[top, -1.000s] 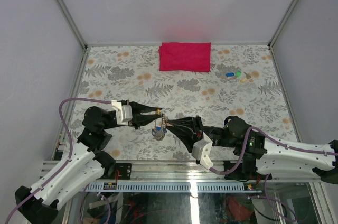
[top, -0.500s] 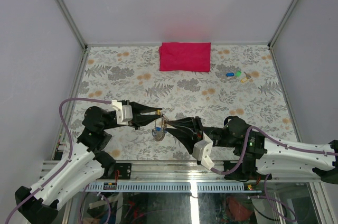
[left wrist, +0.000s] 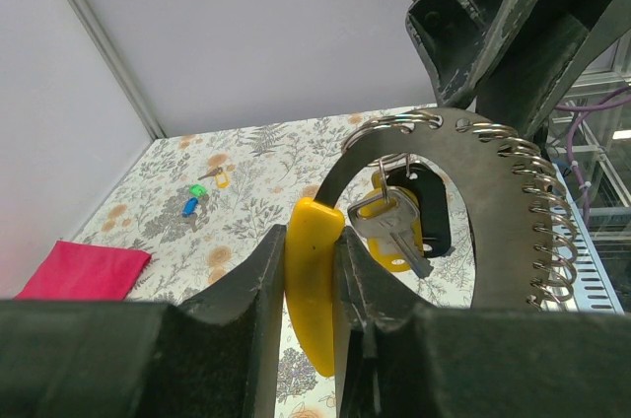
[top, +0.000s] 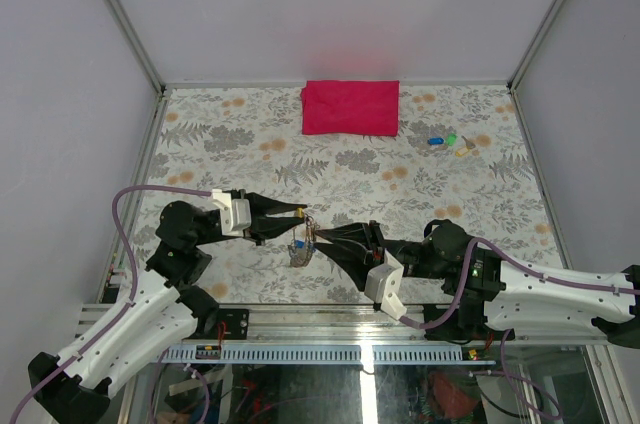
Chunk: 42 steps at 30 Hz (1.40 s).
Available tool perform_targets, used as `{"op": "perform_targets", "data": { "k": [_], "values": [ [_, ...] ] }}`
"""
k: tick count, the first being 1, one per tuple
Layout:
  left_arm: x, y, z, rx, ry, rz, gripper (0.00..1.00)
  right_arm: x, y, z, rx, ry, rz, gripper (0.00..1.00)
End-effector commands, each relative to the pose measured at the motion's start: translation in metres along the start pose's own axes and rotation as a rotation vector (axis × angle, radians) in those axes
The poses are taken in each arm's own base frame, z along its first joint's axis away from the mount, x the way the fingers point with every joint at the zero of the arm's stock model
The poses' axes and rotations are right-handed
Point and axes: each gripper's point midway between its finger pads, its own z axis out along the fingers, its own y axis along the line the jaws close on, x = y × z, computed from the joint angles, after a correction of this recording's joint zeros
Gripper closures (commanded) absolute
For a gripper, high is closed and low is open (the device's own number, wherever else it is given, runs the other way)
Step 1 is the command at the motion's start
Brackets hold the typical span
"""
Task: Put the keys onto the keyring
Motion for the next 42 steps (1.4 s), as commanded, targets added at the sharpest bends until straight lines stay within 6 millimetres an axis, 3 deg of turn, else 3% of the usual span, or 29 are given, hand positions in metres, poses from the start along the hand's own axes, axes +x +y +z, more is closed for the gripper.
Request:
{"op": "perform_targets", "data": {
  "k": [1, 12, 24, 42],
  "values": [
    [-0.02, 0.005, 0.0, -0.017, -0.045, 0.063, 1.0, -0.023, -0.016, 0.003, 0.05, -0.081, 0.002, 0.67],
    [-0.019, 0.006, 0.001, -0.021, -0.042, 0.062, 1.0, -0.021, -0.015, 0.009, 0.043, -0.078, 0.018, 0.7],
    [-0.02, 0.008, 0.001, -0.023, -0.041, 0.07, 1.0, -0.025, -0.025, 0.001, 0.084, -0.071, 0.051, 0.87],
    [-0.019, 0.009, 0.004, -0.012, -0.036, 0.068, 1.0, -0.021, -0.037, -0.004, 0.163, -0.047, 0.069, 0.85]
  ]
}}
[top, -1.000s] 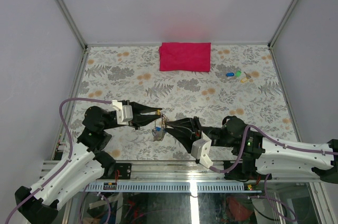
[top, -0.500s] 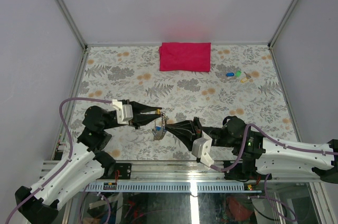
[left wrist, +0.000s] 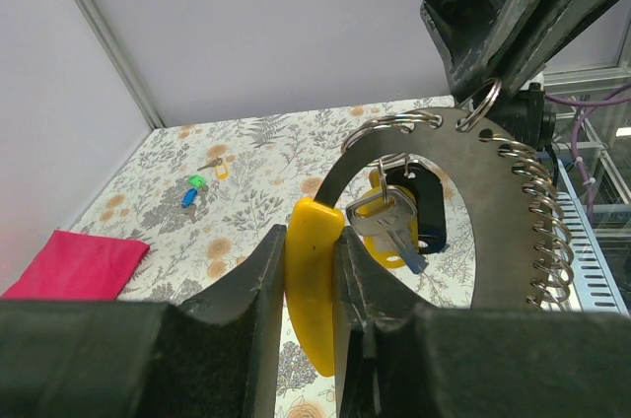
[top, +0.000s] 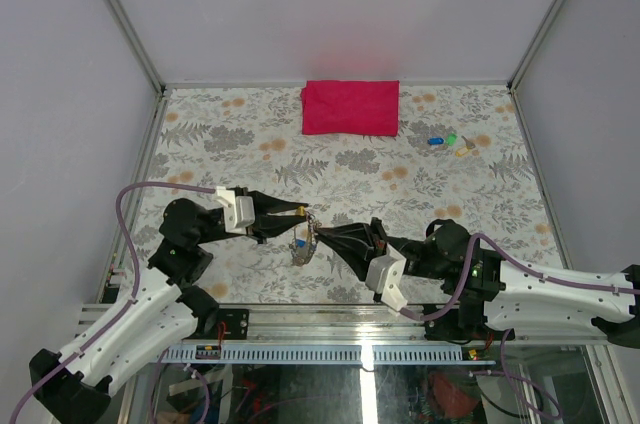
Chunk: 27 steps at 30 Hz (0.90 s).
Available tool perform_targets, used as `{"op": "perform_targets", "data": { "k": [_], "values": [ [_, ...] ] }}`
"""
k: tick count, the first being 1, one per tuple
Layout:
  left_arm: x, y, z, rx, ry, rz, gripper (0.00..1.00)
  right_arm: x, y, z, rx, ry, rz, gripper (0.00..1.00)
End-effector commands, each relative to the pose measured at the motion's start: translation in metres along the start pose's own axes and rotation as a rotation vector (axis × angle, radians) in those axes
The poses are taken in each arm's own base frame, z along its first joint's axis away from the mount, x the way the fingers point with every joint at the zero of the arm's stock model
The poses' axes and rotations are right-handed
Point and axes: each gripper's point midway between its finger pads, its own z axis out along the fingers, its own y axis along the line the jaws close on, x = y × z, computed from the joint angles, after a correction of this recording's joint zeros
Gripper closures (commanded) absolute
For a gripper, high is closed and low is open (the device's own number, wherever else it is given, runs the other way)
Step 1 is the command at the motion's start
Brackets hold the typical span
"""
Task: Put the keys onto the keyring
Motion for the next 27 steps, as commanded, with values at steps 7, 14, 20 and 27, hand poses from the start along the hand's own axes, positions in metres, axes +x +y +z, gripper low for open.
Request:
{"op": "perform_targets", "data": {
  "k": [7, 14, 20, 27],
  "values": [
    [-0.028, 0.005, 0.001, -0.012, -0.054, 0.075, 1.0, -0.019, -0.022, -0.004, 0.072, -0.031, 0.043, 0.99],
    [-0.023, 0.003, 0.0, 0.002, -0.02, 0.05, 1.0, -0.039, -0.021, -0.009, 0.031, -0.051, 0.244, 1.0],
    [-0.016, -0.004, 0.0, 0.047, 0.021, 0.042, 1.0, -0.048, -0.019, -0.01, 0.007, -0.056, 0.362, 1.0],
    [-0.01, -0.006, -0.001, 0.086, 0.086, 0.038, 1.0, -0.061, -0.015, -0.005, -0.019, -0.082, 0.526, 1.0]
  ]
}}
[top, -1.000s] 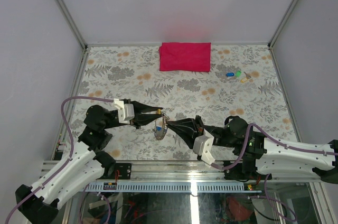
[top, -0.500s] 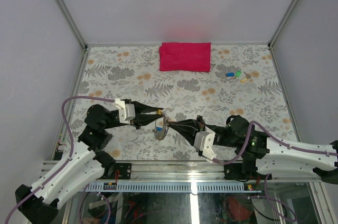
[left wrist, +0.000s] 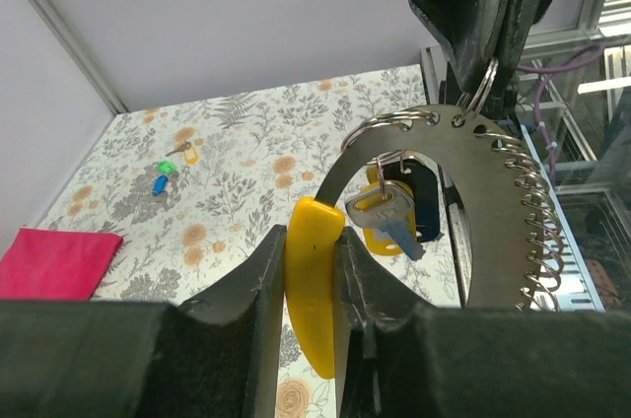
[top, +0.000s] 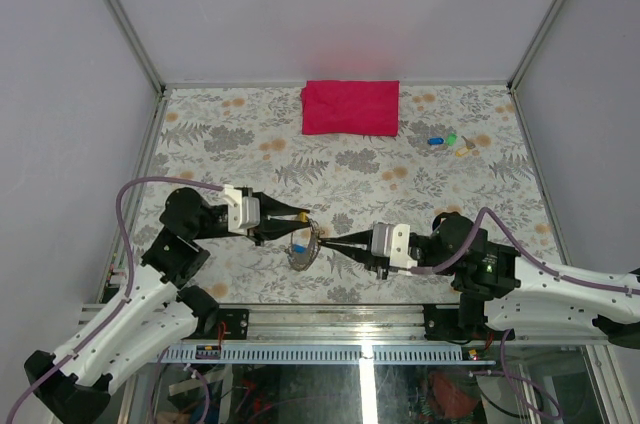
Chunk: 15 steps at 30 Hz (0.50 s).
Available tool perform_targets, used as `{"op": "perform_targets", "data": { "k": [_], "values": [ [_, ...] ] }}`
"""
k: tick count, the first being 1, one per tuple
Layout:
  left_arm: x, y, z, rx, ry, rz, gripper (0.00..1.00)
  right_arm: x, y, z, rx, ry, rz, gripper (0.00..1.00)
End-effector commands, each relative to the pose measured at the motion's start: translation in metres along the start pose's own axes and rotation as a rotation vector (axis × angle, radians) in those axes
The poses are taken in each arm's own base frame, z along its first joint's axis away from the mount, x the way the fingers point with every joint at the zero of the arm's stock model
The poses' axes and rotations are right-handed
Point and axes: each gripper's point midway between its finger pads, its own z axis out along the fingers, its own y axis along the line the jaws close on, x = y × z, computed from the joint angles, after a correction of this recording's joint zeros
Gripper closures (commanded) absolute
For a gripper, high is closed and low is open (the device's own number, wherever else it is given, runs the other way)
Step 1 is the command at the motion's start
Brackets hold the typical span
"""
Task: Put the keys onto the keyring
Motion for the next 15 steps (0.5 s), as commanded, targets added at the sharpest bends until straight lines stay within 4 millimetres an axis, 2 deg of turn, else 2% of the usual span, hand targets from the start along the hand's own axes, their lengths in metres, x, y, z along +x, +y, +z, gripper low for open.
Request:
{"op": "perform_targets", "data": {
  "k": [1, 12, 15],
  "values": [
    [-0.011, 0.002, -0.001, 0.012, 0.018, 0.047, 1.0, -0.056, -0.001, -0.002, -0.02, -0.153, 0.143, 1.0],
    [-0.008, 0.001, 0.002, 0.043, 0.036, 0.016, 1.0, -0.064, -0.006, 0.005, 0.011, -0.194, 0.263, 1.0],
    [-0.007, 0.0, 0.002, 0.046, 0.041, 0.009, 0.97, -0.068, -0.012, 0.003, 0.039, -0.202, 0.27, 1.0]
  ]
}}
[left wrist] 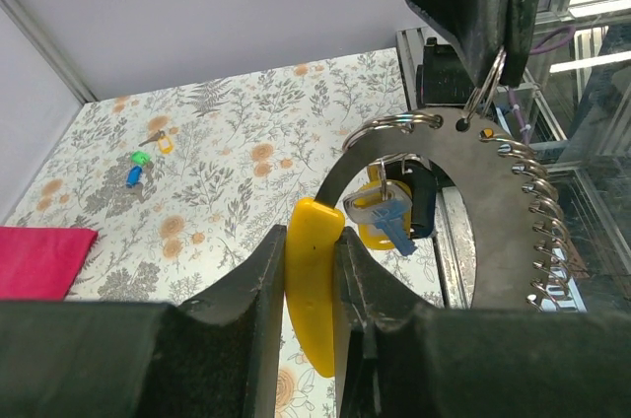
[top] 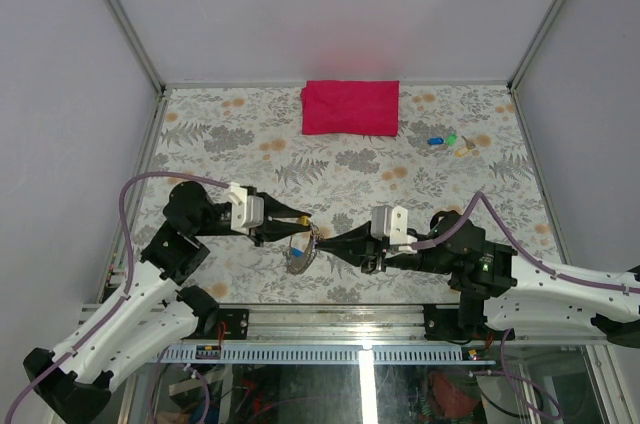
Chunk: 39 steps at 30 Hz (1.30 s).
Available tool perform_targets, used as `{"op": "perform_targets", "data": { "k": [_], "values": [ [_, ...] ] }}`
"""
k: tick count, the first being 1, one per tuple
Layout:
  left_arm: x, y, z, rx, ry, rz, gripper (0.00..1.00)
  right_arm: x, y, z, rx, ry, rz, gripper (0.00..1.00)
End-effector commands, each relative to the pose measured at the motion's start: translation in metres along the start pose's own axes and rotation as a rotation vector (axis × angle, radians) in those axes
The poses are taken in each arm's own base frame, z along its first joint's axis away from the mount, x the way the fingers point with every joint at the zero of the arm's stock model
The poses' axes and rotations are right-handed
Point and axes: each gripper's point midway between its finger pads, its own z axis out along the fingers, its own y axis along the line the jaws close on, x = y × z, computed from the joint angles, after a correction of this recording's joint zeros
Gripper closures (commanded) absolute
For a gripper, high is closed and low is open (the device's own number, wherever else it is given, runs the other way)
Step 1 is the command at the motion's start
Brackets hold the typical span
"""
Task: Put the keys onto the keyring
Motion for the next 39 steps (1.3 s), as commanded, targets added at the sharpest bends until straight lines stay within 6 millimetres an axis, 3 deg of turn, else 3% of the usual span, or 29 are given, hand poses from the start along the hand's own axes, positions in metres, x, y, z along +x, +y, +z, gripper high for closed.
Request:
{"op": "perform_targets", "data": {
  "k": [1, 11, 20, 29, 39],
  "values": [
    [-0.011, 0.006, 0.0, -0.017, -0.006, 0.028, 0.95, -0.067, -0.004, -0.003, 0.016, -0.193, 0.034, 1.0],
    [-0.039, 0.012, 0.0, -0.061, -0.086, -0.005, 0.72, -0.066, -0.022, -0.011, 0.141, -0.311, 0.086, 1.0],
    [-0.047, 0.016, -0.006, -0.132, -0.11, -0.039, 0.63, -0.084, -0.034, -0.019, 0.208, -0.516, 0.161, 1.0],
    [-0.057, 0.024, -0.015, -0.236, -0.153, -0.074, 0.54, -0.081, -0.044, -0.016, 0.26, -0.572, 0.251, 1.0],
    [-0.108, 0.033, -0.036, -0.374, -0.388, -0.167, 0.36, -0.076, -0.043, -0.025, 0.262, -0.665, 0.233, 1.0]
  ]
}}
